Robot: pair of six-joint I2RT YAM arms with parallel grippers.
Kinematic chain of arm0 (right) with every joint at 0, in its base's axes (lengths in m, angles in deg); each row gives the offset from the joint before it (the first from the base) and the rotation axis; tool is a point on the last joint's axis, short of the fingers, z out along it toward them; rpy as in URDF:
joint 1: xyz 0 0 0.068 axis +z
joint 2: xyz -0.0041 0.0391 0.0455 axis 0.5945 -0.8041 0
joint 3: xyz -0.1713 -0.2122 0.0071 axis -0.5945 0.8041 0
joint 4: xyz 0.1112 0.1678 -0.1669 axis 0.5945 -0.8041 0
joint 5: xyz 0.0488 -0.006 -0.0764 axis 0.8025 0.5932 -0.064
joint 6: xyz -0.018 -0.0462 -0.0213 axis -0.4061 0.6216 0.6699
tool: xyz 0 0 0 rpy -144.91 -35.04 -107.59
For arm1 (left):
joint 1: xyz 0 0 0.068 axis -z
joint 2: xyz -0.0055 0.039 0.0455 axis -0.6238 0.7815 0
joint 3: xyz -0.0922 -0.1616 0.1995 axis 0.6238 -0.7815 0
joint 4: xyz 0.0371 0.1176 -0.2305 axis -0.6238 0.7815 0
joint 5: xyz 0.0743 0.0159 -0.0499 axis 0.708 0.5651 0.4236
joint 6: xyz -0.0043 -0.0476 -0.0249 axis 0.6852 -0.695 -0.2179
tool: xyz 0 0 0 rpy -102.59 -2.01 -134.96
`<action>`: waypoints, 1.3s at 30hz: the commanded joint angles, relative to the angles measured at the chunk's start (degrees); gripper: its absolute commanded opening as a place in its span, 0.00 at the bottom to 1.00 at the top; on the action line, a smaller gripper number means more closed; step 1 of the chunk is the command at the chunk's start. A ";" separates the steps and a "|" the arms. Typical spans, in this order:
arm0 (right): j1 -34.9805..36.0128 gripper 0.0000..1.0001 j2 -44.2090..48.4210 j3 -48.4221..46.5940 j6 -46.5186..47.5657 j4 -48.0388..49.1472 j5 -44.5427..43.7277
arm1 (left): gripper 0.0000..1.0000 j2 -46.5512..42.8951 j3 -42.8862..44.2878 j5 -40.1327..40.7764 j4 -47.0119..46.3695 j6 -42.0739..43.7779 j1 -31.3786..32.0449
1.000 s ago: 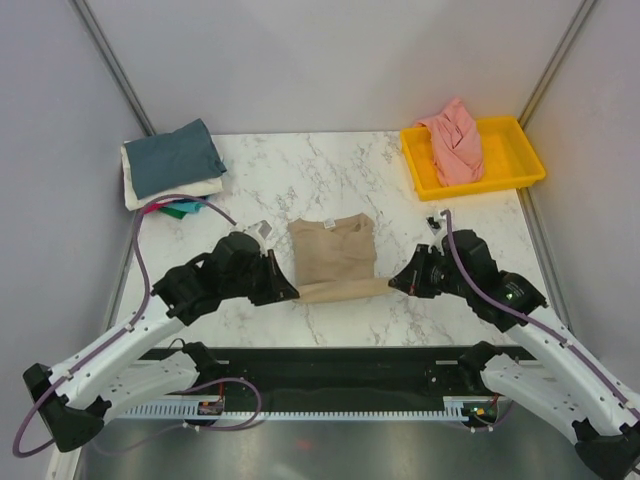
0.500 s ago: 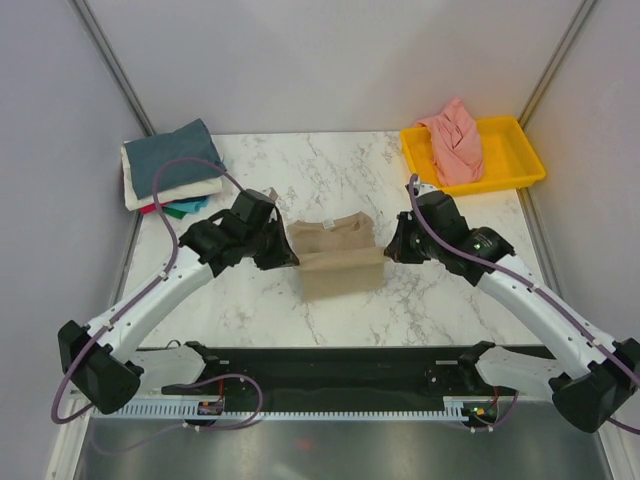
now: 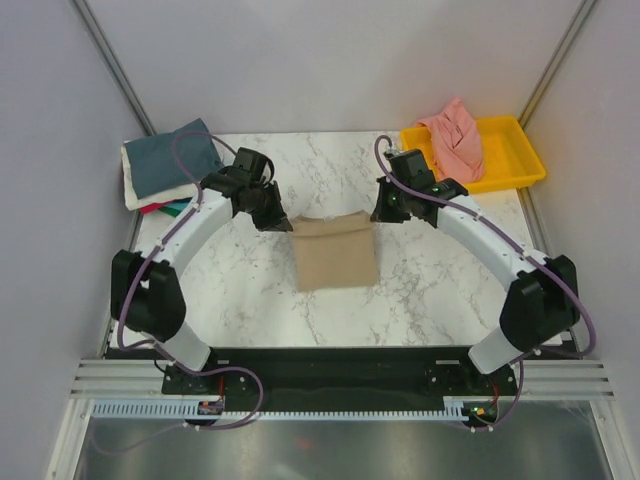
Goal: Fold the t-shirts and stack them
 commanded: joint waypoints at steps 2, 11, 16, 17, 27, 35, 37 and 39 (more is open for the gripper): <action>-2.48 0.00 -8.81 -7.45 3.82 2.44 -3.04 | 0.02 11.65 8.73 -1.88 0.80 6.32 -3.54; -6.52 0.00 -25.78 -15.19 3.47 6.22 0.29 | 0.03 29.24 23.32 -4.08 1.15 6.85 -5.48; -8.98 0.23 -32.65 -22.47 2.77 6.05 3.02 | 0.20 37.94 36.49 -5.14 6.05 7.73 -6.97; -9.60 0.35 -34.58 -24.31 2.68 5.70 4.68 | 0.24 39.17 39.73 -5.14 8.16 8.17 -7.41; -12.86 0.71 -26.71 -32.37 3.74 0.56 3.54 | 0.75 31.64 49.16 -3.65 11.01 11.60 -8.73; -12.24 0.72 -1.74 14.54 -3.90 26.94 17.51 | 0.71 15.28 3.35 -11.81 -19.13 8.88 -8.64; -11.19 0.73 2.47 20.20 -6.18 33.01 20.23 | 0.71 14.66 -1.26 -12.95 -26.87 7.04 -8.64; -10.05 0.77 4.59 26.62 -6.72 37.91 21.47 | 0.71 14.48 -5.91 -14.27 -33.62 6.24 -8.56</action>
